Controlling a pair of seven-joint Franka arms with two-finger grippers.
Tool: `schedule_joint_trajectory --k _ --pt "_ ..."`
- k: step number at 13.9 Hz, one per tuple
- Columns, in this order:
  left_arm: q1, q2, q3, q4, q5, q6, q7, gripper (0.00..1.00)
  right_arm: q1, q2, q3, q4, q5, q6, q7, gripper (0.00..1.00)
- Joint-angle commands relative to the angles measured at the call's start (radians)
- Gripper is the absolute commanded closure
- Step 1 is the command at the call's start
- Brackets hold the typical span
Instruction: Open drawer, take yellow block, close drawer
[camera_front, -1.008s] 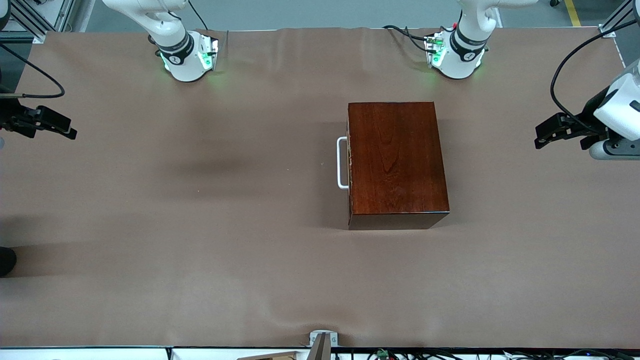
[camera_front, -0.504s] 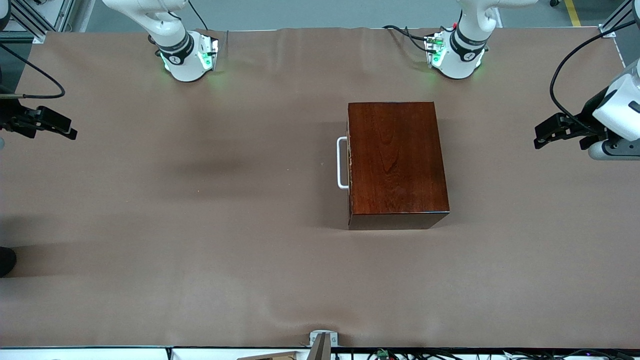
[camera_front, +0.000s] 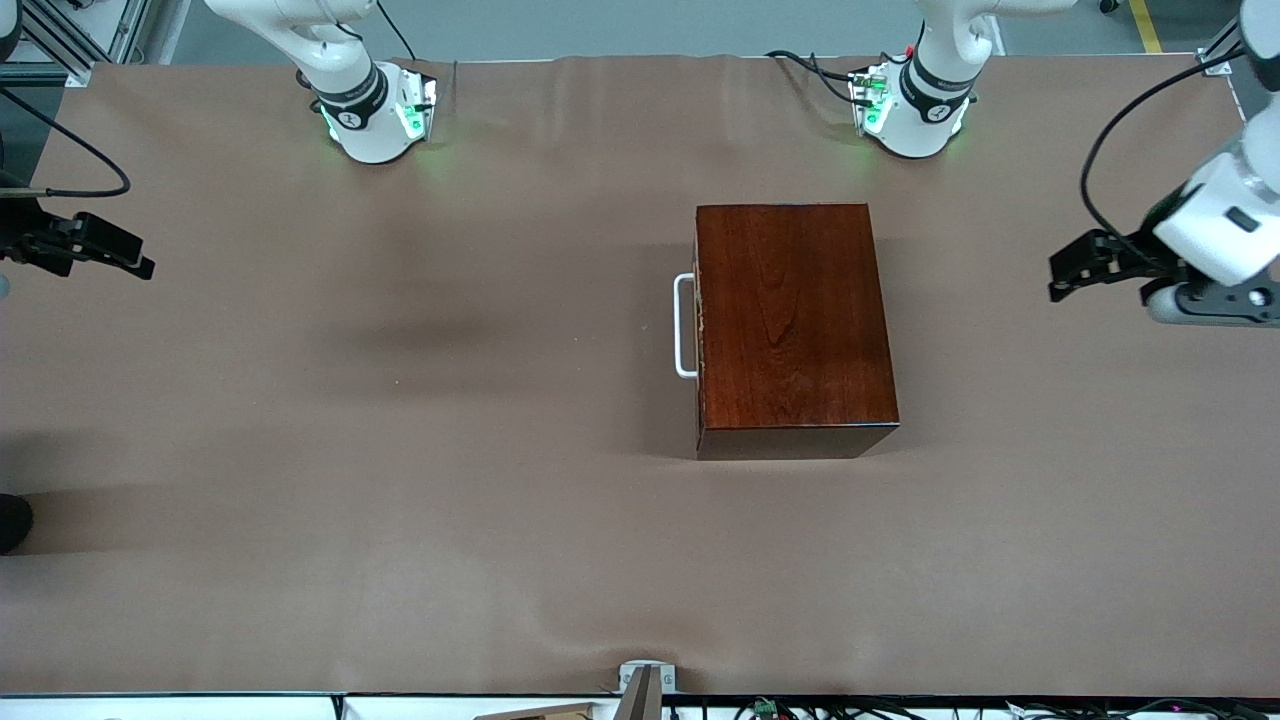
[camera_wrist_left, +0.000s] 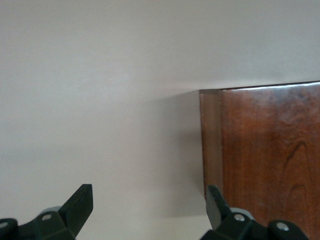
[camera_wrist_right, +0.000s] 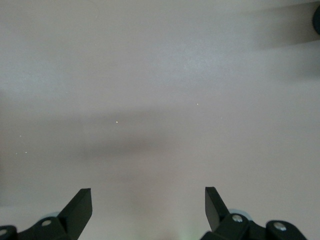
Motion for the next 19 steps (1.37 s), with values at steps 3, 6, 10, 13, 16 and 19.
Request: schedule_joint_trajectory --k 3,6,10,13,16,19 --pt "-0.054 0.086 -0.128 0.081 -0.012 0.026 -0.169 0.00 -0.006 0.006 0.005 0.014 0.013 -0.007 0.000 0.00" --pt "-0.187 0.191 -0.169 0.148 -0.005 0.078 -0.405 0.00 -0.006 0.006 0.005 0.014 0.012 -0.007 0.000 0.00" --pt "-0.393 0.302 -0.165 0.202 -0.004 0.203 -0.707 0.00 -0.006 0.006 0.005 0.014 0.013 -0.007 0.000 0.00" --pt "-0.533 0.380 -0.156 0.244 -0.001 0.252 -0.870 0.00 -0.006 0.006 0.005 0.014 0.013 -0.007 0.000 0.00" --pt "-0.584 0.433 -0.156 0.241 0.042 0.280 -0.912 0.00 -0.008 0.006 0.005 0.016 0.010 -0.007 0.000 0.00" --pt "-0.611 0.477 -0.156 0.236 0.134 0.267 -0.935 0.00 -0.008 0.006 0.005 0.014 0.012 -0.007 0.000 0.00"
